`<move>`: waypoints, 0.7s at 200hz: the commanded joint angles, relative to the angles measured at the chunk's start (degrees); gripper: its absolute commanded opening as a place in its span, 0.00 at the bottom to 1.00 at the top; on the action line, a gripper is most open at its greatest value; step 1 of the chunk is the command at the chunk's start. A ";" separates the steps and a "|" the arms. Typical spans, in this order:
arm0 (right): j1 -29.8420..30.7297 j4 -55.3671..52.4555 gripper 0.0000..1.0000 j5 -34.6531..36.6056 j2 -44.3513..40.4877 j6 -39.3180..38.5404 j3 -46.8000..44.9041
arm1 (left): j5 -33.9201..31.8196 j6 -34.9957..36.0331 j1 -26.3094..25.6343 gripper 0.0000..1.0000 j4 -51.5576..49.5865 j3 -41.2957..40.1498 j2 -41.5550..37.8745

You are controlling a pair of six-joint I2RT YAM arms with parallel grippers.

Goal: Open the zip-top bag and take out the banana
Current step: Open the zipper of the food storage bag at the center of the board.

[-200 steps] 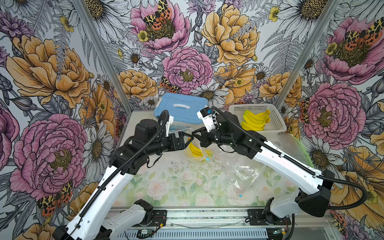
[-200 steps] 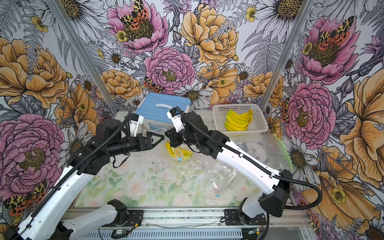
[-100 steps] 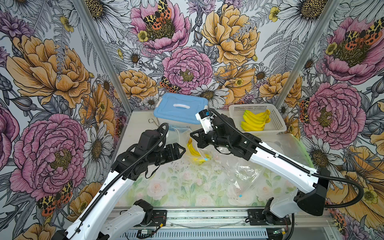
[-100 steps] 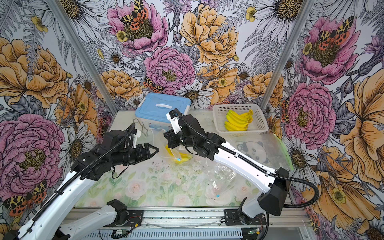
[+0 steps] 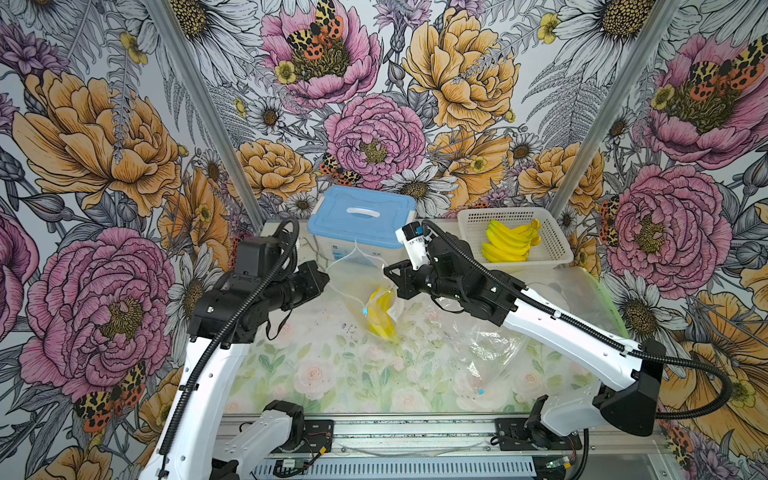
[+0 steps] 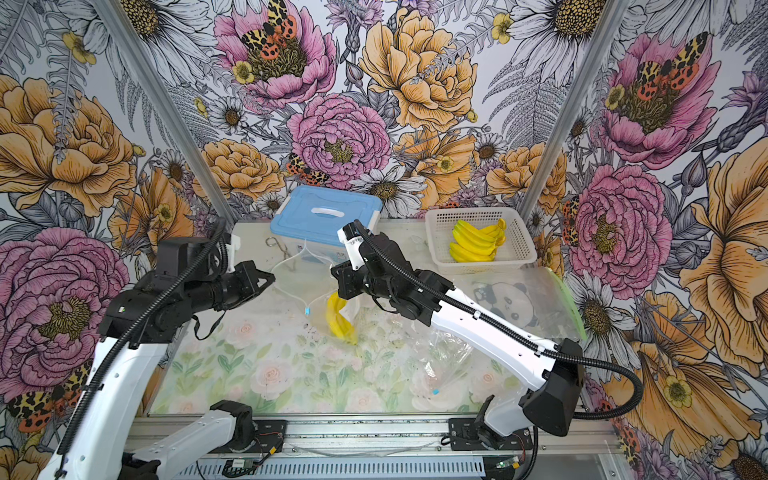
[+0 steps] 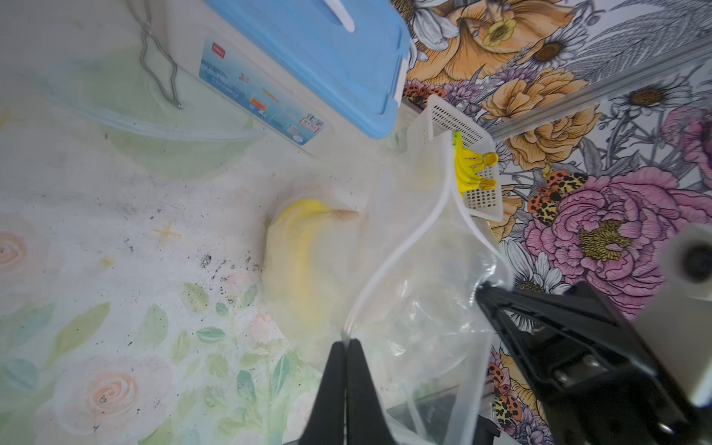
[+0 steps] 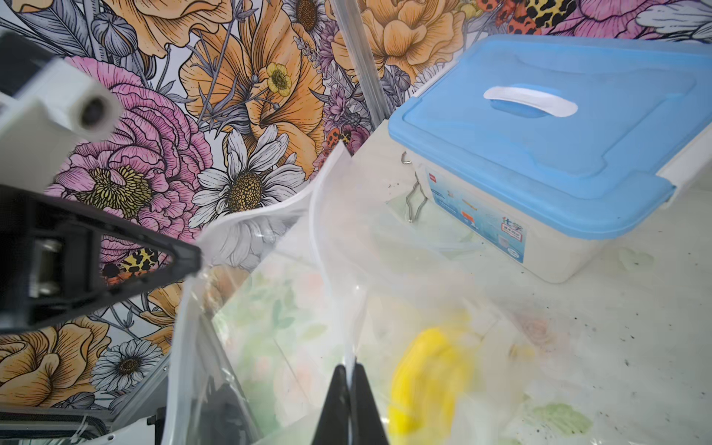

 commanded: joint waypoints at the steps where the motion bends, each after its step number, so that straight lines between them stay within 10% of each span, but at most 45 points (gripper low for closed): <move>1: -1.48 0.89 0.00 2.61 -3.99 2.92 -2.24 | 3.94 1.90 -0.83 0.00 -3.05 6.42 2.76; 89: -4.67 2.22 0.00 0.76 -17.52 9.97 -33.64 | -0.71 -8.90 -24.91 0.00 11.63 -19.76 5.40; 117: -5.22 1.79 0.33 1.40 -24.18 10.10 -31.33 | -0.89 -9.61 -25.37 0.00 12.61 -18.70 6.01; 140: -5.22 0.21 0.31 -2.92 -23.98 12.04 -25.34 | -0.56 -9.06 -25.81 0.00 12.75 -17.18 7.57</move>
